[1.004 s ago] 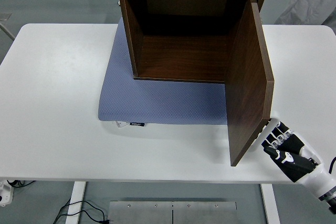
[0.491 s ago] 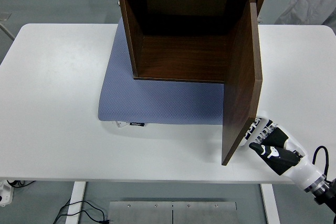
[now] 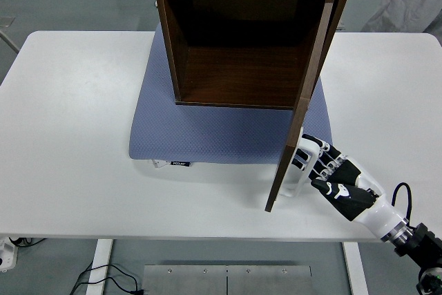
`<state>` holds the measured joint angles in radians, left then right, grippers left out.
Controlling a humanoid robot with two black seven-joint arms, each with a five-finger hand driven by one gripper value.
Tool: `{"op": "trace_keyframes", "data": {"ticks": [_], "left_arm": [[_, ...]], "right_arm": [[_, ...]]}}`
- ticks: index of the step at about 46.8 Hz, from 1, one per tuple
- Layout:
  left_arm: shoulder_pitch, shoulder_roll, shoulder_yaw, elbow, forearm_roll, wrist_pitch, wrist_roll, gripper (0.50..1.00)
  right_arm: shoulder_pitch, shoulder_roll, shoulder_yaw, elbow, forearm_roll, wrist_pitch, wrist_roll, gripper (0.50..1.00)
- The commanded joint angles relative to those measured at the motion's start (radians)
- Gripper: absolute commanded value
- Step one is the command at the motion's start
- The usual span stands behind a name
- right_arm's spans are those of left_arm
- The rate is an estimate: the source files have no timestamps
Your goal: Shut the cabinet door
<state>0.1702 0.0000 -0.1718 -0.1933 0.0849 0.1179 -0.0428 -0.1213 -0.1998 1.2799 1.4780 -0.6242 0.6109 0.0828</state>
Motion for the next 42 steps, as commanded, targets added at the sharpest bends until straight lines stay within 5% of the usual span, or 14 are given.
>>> {"op": "trace_keyframes", "data": {"ticks": [1, 42], "left_arm": [[0.0, 0.0, 0.0, 0.0, 0.0, 0.0, 0.0, 1.0], [0.0, 0.0, 0.0, 0.0, 0.0, -0.001, 0.0, 1.0]], "right_arm": [[0.015, 0.002, -0.002, -0.015, 0.001, 0.0, 0.0, 1.0], [0.132, 0.02, -0.062, -0.062, 0.0, 0.0, -0.011, 1.0]]}}
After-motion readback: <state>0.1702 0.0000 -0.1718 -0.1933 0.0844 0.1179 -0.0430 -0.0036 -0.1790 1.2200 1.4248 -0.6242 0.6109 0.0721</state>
